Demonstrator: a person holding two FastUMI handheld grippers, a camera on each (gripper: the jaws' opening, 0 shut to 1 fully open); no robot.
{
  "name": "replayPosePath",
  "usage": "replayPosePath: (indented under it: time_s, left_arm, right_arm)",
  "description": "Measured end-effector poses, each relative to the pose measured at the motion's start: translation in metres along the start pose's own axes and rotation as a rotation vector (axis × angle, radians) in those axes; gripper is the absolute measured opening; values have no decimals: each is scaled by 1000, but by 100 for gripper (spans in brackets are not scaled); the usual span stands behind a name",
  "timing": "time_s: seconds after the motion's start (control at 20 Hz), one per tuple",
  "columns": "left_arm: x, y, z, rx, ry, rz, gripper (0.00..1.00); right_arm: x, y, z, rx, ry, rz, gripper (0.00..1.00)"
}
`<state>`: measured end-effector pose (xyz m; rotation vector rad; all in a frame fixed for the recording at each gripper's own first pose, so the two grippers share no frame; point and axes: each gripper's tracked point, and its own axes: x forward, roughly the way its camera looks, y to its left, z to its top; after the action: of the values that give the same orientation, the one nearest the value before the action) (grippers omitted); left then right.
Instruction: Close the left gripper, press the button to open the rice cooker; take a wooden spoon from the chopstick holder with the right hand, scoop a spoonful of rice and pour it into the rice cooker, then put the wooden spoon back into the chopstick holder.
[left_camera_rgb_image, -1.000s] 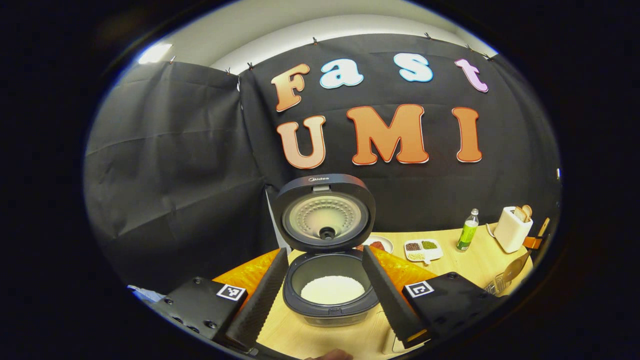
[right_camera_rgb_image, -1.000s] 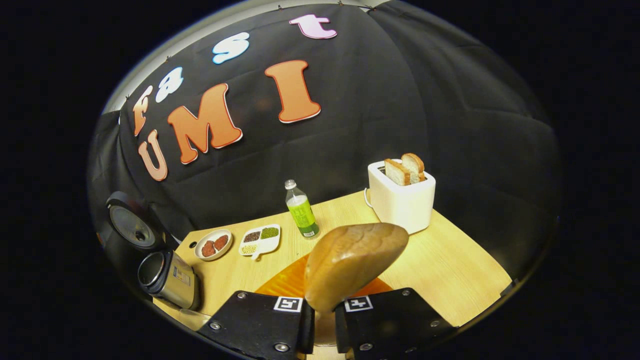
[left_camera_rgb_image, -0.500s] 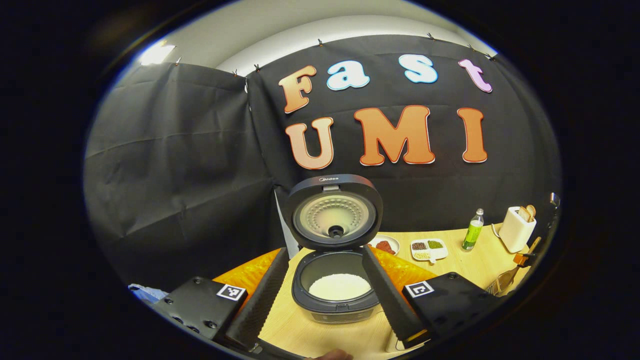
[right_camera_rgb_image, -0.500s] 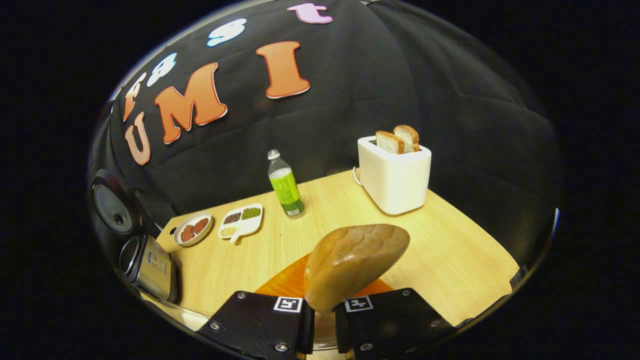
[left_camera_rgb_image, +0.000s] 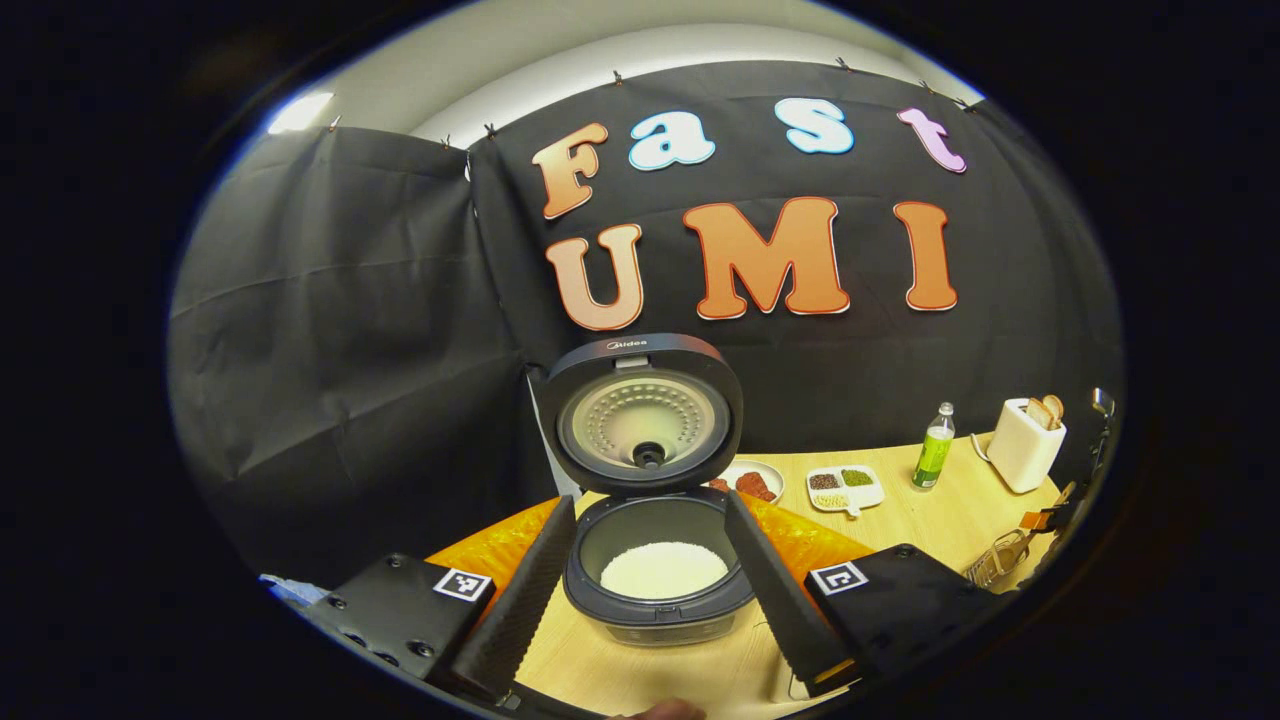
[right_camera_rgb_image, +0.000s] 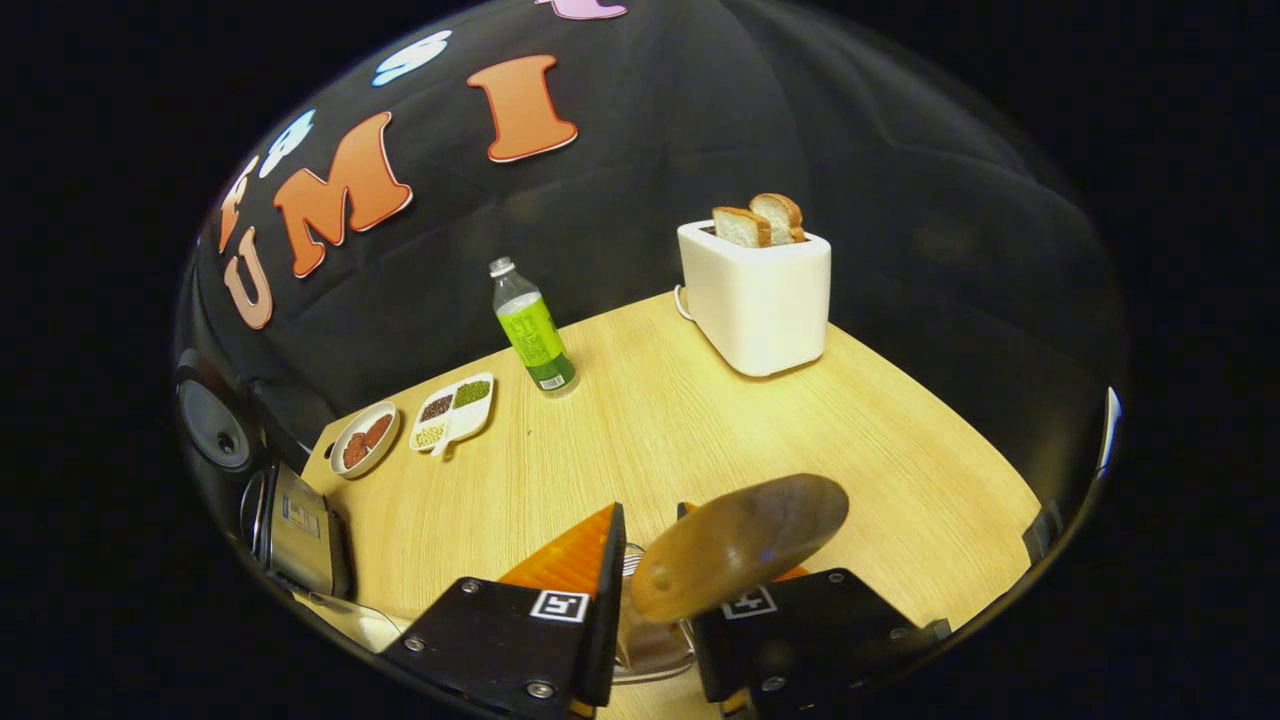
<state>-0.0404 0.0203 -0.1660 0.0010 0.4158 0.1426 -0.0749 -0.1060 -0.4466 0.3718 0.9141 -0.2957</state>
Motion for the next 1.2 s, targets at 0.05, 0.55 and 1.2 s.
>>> replayPosePath:
  time_s: [0.05,0.55,1.2]
  left_arm:
    - [2,0,1,-1,-2,-3,100]
    - [54,35,61,15,-89,27,99]
    - [207,20,122,-71,157,-147,99]
  right_arm:
    - [-3,-3,4,10,-3,-3,43]
    - [-73,-14,83,-10,-178,-28,82]
    - [-184,22,167,-169,-405,12,84]
